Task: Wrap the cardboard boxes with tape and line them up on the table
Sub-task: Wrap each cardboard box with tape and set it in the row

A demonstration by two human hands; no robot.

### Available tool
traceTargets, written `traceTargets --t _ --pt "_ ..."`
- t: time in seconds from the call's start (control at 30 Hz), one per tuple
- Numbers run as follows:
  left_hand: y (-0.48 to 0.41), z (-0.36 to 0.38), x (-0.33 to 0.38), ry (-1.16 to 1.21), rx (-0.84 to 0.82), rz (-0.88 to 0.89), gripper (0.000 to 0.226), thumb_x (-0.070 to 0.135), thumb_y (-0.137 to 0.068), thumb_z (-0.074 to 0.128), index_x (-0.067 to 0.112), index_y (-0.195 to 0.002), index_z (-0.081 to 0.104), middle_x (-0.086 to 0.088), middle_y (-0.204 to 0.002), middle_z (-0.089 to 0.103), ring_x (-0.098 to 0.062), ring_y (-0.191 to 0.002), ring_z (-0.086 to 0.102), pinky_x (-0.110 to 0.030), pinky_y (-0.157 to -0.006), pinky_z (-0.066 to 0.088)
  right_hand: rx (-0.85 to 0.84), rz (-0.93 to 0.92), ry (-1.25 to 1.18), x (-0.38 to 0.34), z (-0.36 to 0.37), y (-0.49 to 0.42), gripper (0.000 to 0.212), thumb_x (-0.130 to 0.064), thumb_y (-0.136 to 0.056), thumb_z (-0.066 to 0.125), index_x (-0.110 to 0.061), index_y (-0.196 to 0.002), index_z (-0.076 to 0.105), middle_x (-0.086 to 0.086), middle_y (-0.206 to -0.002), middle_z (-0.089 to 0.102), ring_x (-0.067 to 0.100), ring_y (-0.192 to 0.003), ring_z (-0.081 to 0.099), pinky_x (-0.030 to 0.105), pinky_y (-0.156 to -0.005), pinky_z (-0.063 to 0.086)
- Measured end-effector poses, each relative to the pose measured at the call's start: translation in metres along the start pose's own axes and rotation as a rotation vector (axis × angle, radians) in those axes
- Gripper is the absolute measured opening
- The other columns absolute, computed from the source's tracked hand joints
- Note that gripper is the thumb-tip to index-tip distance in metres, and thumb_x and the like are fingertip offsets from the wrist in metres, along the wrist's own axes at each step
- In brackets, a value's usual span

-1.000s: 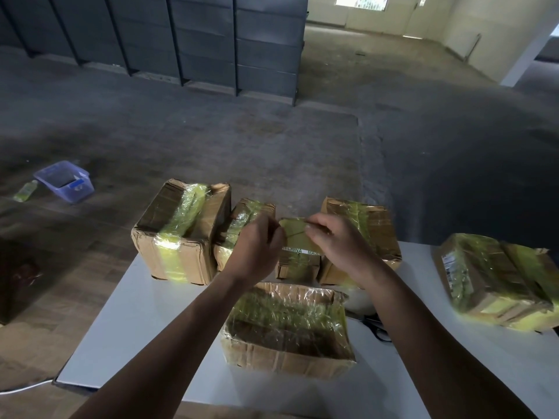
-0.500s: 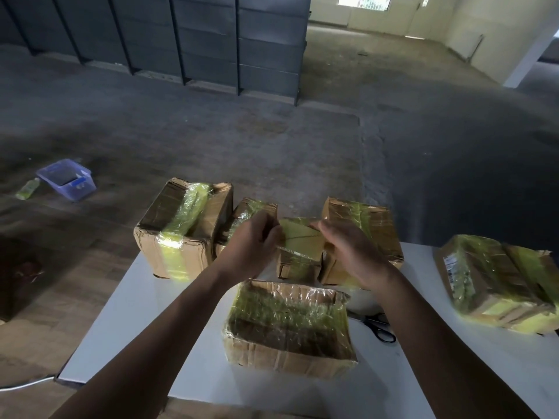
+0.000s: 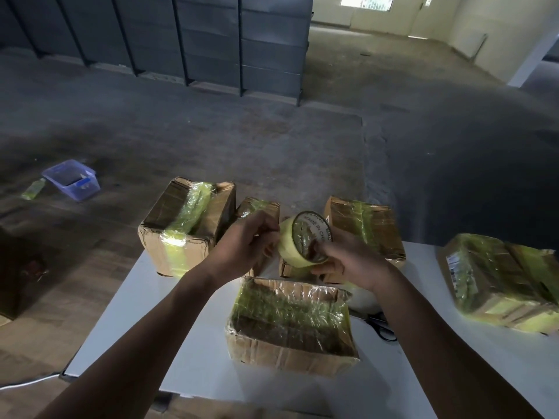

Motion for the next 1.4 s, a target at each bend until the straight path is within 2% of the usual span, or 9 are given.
traceTargets --t 0.1,0.3,0.53,0.67,0.8,0.9,1.2,1.3,1.4 --pt "0.005 -0.002 -0.015 0.153 0.027 -0.099 0.009 0.001 -0.094 0.056 0.004 -0.102 0.057 -0.006 -0.078 0.066 -0.024 -0.072 0.069 -0.036 -0.069 0.059 0.022 -0.101 0.157 -0.006 0.006 0.003 0.035 0.005 -0.09 0.057 -0.008 -0.122 0.055 0.014 -0.114 0.068 0.023 -0.105 0.067 0.028 -0.079 0.056" --pt "0.013 0.003 -0.033 0.412 0.063 -0.287 0.017 0.012 -0.097 0.051 0.003 -0.111 0.056 -0.01 -0.085 0.062 -0.019 -0.075 0.069 -0.042 -0.074 0.06 0.18 -0.318 0.496 -0.026 0.015 0.008 0.032 0.0 -0.083 0.068 -0.018 -0.106 0.055 -0.001 -0.097 0.065 -0.001 -0.084 0.065 0.014 -0.064 0.049" --pt "0.02 0.0 -0.031 0.592 0.003 -0.227 0.038 0.027 -0.092 0.051 -0.003 -0.114 0.053 -0.009 -0.083 0.069 -0.026 -0.078 0.068 -0.043 -0.071 0.059 0.296 -0.348 0.506 -0.027 0.002 0.011 0.031 -0.003 -0.085 0.067 -0.013 -0.11 0.051 0.006 -0.101 0.063 0.007 -0.089 0.064 0.014 -0.062 0.052" --pt "0.019 0.013 -0.039 0.713 0.017 -0.526 0.057 0.046 -0.09 0.051 -0.006 -0.111 0.059 -0.015 -0.083 0.069 -0.024 -0.075 0.069 -0.035 -0.067 0.058 0.318 -0.419 0.644 -0.032 0.002 0.016 0.028 -0.004 -0.086 0.067 -0.022 -0.098 0.051 0.001 -0.095 0.06 -0.009 -0.079 0.06 0.006 -0.057 0.045" --pt "0.017 0.031 -0.033 0.864 -0.01 -0.673 0.047 0.042 -0.096 0.052 -0.003 -0.104 0.061 -0.014 -0.076 0.07 -0.023 -0.071 0.069 -0.033 -0.065 0.058 0.321 -0.437 0.678 -0.025 0.005 0.014 0.03 -0.001 -0.084 0.068 -0.021 -0.097 0.05 -0.008 -0.093 0.059 -0.009 -0.081 0.059 0.006 -0.058 0.045" --pt "0.016 0.039 -0.03 0.804 0.055 -0.686 0.043 0.038 -0.094 0.058 -0.005 -0.096 0.063 -0.008 -0.067 0.068 -0.019 -0.063 0.067 -0.029 -0.059 0.056 0.369 -0.448 0.724 -0.018 0.005 0.013 0.036 0.002 -0.082 0.069 -0.017 -0.104 0.049 -0.011 -0.095 0.057 -0.014 -0.08 0.057 0.003 -0.056 0.041" --pt "0.018 0.035 -0.034 0.446 0.351 -0.661 0.016 0.016 -0.096 0.06 0.009 -0.083 0.066 0.003 -0.054 0.059 -0.003 -0.042 0.055 -0.022 -0.044 0.046 0.407 -0.473 0.852 -0.007 0.013 0.014 0.037 -0.001 -0.081 0.07 -0.017 -0.102 0.044 0.004 -0.097 0.055 0.018 -0.081 0.058 0.014 -0.055 0.044" --pt "0.018 0.034 -0.034 0.299 0.376 -0.635 0.016 0.016 -0.097 0.056 0.004 -0.091 0.065 -0.003 -0.064 0.061 -0.011 -0.051 0.058 -0.029 -0.049 0.052 0.41 -0.441 0.866 -0.001 0.017 0.015 0.033 -0.004 -0.082 0.068 -0.013 -0.104 0.045 0.007 -0.097 0.056 0.024 -0.083 0.062 0.04 -0.058 0.054" --pt "0.018 0.035 -0.033 0.174 0.358 -0.599 0.015 0.016 -0.099 0.052 0.006 -0.091 0.06 -0.006 -0.071 0.061 -0.023 -0.063 0.064 -0.042 -0.06 0.057 0.395 -0.46 0.902 0.002 0.02 0.016 0.03 -0.004 -0.082 0.067 -0.01 -0.101 0.046 0.011 -0.095 0.055 0.029 -0.083 0.06 0.046 -0.059 0.052"
Point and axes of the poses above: each hand's wrist, its own y-axis away from the middle knuckle, its own z-axis out of the palm, x = y × z, the point moved 5 cm from there along -y, towards the middle knuckle
